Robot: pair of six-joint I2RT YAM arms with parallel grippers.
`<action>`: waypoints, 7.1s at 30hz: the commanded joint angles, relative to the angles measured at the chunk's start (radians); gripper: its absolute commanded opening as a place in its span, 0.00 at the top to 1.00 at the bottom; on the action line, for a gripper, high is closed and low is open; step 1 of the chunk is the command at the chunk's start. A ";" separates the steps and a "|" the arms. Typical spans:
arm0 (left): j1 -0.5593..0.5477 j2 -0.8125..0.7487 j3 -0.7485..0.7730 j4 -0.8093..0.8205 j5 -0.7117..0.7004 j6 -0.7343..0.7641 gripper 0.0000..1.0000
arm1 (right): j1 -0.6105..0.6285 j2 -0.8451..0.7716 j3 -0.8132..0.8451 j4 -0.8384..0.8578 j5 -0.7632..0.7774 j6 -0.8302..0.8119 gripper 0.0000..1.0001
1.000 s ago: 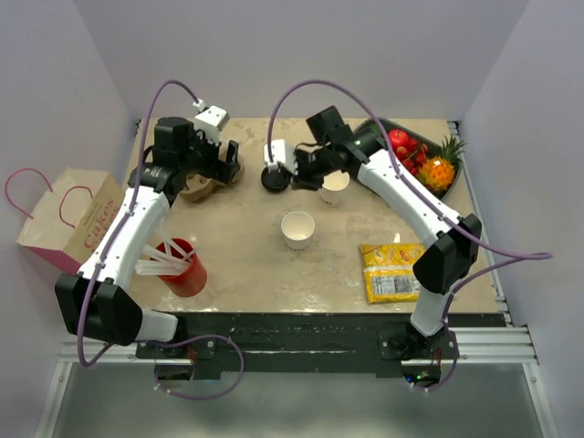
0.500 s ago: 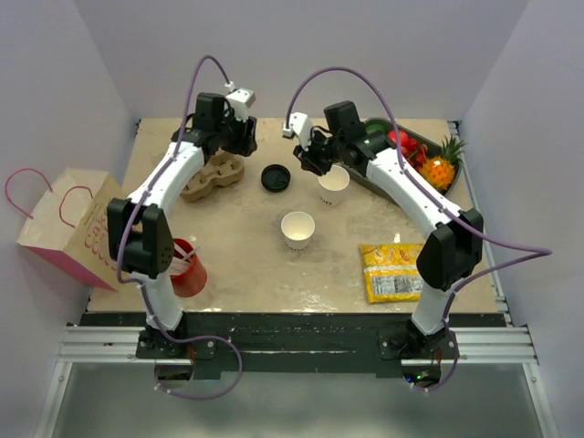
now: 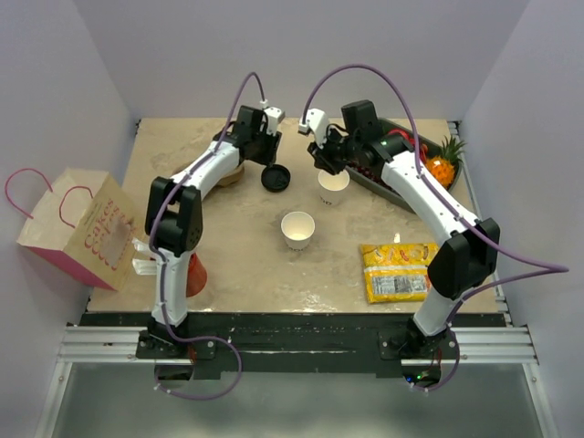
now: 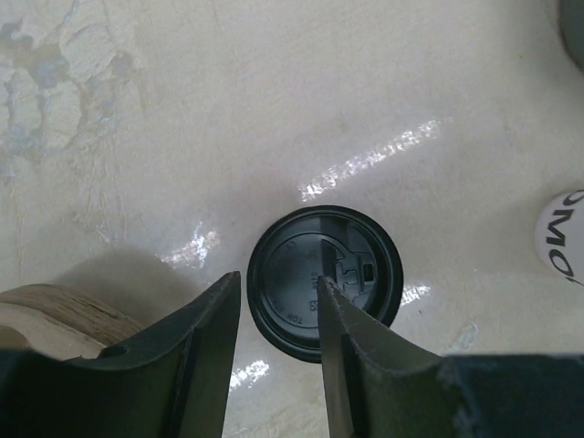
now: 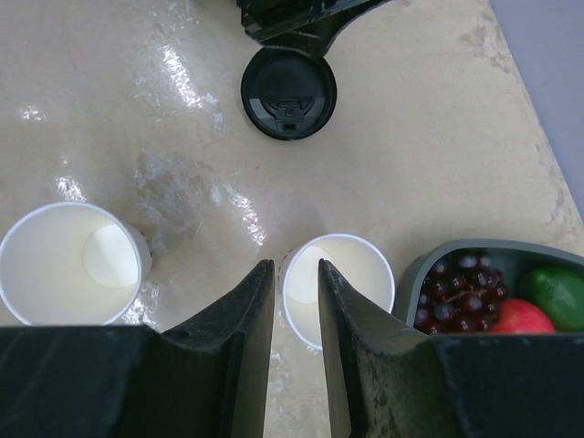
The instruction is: Pack the takeout coffee
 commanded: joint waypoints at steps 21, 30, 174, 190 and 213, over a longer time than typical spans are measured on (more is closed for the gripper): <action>0.042 0.141 0.105 0.021 -0.033 0.031 0.70 | 0.003 -0.018 -0.014 -0.040 -0.013 -0.005 0.71; 0.043 0.150 0.090 0.013 -0.010 0.024 0.76 | 0.002 -0.003 0.000 -0.040 -0.014 -0.005 0.71; 0.028 0.078 0.035 0.005 -0.044 0.001 1.00 | 0.003 0.129 0.096 -0.017 -0.054 0.021 0.71; 0.023 -0.107 0.064 0.027 0.145 0.031 1.00 | -0.026 0.160 0.214 -0.021 -0.010 0.090 0.72; 0.039 -0.235 -0.306 0.367 0.260 -0.022 1.00 | -0.155 0.054 0.152 -0.031 -0.051 0.263 0.69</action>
